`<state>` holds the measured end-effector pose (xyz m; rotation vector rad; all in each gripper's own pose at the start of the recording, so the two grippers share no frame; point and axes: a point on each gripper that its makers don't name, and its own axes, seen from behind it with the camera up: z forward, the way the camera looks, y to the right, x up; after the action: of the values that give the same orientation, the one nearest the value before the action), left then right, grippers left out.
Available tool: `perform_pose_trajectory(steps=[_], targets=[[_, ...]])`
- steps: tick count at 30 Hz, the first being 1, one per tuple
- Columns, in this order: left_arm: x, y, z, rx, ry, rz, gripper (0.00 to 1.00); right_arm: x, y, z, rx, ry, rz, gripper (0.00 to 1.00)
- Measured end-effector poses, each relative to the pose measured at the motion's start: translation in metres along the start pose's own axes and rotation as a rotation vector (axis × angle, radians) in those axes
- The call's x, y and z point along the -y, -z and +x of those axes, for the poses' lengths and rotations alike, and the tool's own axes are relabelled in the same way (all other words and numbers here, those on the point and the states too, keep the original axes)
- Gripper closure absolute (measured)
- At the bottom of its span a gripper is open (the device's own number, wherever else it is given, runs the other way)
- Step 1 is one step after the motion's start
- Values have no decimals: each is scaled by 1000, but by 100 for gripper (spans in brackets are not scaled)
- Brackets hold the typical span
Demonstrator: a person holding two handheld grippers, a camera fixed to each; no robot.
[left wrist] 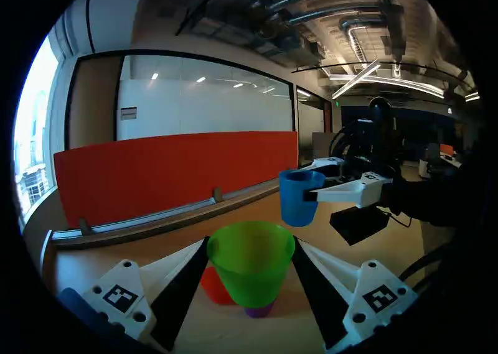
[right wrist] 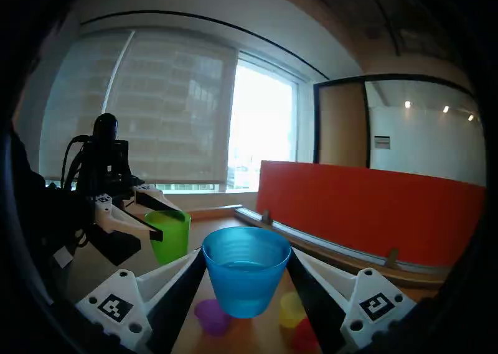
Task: Pour water
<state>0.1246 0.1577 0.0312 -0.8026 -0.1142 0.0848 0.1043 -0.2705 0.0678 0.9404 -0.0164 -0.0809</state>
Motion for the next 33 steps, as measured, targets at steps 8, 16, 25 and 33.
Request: perform_pose_trajectory(steps=[8,16,25,33], targets=[[-5,-3,4,-18,0,-10,10,4,-2,10,14,45,17,9],[-9,-2,7,-23,-3,-19,10,6,-2,14,28,85,32,9],[-14,-1,6,-24,-1,-26,10,10,-2,20,39,131,51,9],[-17,1,2,-23,3,-29,10,14,-4,27,50,184,72,9]])
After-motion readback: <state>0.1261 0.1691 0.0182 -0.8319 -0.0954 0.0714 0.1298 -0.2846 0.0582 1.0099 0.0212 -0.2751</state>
